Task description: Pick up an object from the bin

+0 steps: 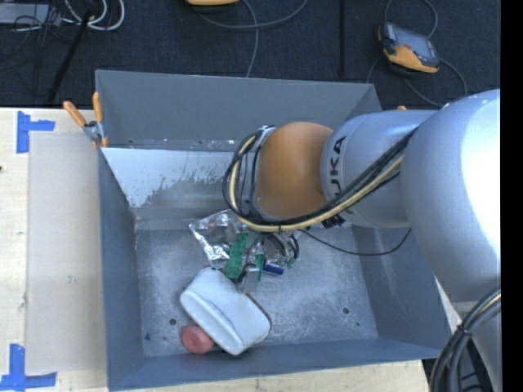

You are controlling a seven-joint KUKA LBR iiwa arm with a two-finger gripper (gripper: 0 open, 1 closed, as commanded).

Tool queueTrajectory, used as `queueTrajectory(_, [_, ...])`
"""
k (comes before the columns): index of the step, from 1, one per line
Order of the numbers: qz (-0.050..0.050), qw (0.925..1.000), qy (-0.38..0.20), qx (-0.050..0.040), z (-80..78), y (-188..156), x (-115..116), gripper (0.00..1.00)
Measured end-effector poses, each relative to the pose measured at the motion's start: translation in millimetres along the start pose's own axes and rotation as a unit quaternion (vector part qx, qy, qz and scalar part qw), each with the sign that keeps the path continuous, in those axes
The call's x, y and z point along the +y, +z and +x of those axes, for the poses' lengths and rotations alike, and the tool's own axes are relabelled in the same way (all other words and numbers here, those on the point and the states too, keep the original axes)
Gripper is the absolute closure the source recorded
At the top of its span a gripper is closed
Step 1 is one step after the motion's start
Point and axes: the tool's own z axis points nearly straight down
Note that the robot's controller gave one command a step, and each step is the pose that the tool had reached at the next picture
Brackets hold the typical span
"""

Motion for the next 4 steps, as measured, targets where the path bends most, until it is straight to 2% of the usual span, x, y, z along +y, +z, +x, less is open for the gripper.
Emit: queueTrajectory(4, [-0.002,0.9999,0.012,-0.0011,-1.7,-1.2,-0.6,0.00])
